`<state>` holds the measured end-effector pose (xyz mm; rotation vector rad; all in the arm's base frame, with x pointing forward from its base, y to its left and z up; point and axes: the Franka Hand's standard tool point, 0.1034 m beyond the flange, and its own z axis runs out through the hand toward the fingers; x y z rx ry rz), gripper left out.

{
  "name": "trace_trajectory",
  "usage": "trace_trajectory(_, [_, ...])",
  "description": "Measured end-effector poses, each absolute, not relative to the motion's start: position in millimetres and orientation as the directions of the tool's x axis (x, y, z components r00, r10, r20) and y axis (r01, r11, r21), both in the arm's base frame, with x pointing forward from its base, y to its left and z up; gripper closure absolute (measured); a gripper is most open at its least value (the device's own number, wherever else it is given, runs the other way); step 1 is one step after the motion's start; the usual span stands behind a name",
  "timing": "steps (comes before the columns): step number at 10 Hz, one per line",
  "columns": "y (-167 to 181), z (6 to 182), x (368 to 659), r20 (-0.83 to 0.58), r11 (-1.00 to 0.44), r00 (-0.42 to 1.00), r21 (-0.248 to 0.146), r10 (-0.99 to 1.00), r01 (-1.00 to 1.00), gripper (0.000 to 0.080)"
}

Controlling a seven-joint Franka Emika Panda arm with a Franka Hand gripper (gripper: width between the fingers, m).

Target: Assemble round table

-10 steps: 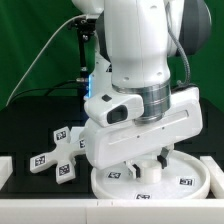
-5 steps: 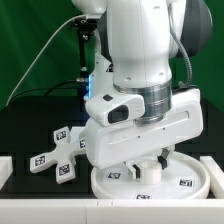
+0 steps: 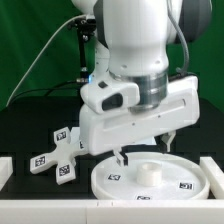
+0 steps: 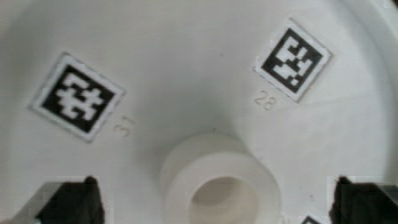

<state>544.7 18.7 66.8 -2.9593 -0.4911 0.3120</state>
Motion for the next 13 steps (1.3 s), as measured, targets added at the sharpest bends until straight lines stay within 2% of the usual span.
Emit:
trace_trajectory(2, [21.8, 90.3, 523.2, -0.357, -0.962, 0.897, -0.167, 0.262, 0.215, 0.015])
trace_trajectory(4, [26.8, 87.7, 521.0, -0.466, -0.957, 0.84, -0.205, 0.28, 0.206, 0.015])
trace_trajectory(6, [28.5, 86.4, 524.5, -0.463, -0.955, 0.839, -0.209, 0.286, 0.21, 0.015])
trace_trajectory(7, [26.6, 86.9, 523.5, -0.466, -0.958, 0.84, -0.203, 0.277, 0.203, 0.015])
trace_trajectory(8, [17.1, 91.9, 515.6, -0.48, -0.969, 0.845, -0.18, 0.237, 0.17, 0.015])
trace_trajectory(9, [6.7, 97.7, 495.4, -0.507, -0.984, 0.846, -0.139, 0.167, 0.111, 0.015])
trace_trajectory(10, [4.7, 94.8, 465.8, -0.549, -0.993, 0.829, -0.104, 0.107, 0.059, 0.015])
trace_trajectory(11, [1.6, 86.8, 450.7, -0.538, -0.99, 0.834, -0.122, 0.122, 0.066, 0.015])
trace_trajectory(13, [0.8, 86.7, 450.8, -0.519, -0.989, 0.845, -0.131, 0.128, 0.069, 0.015])
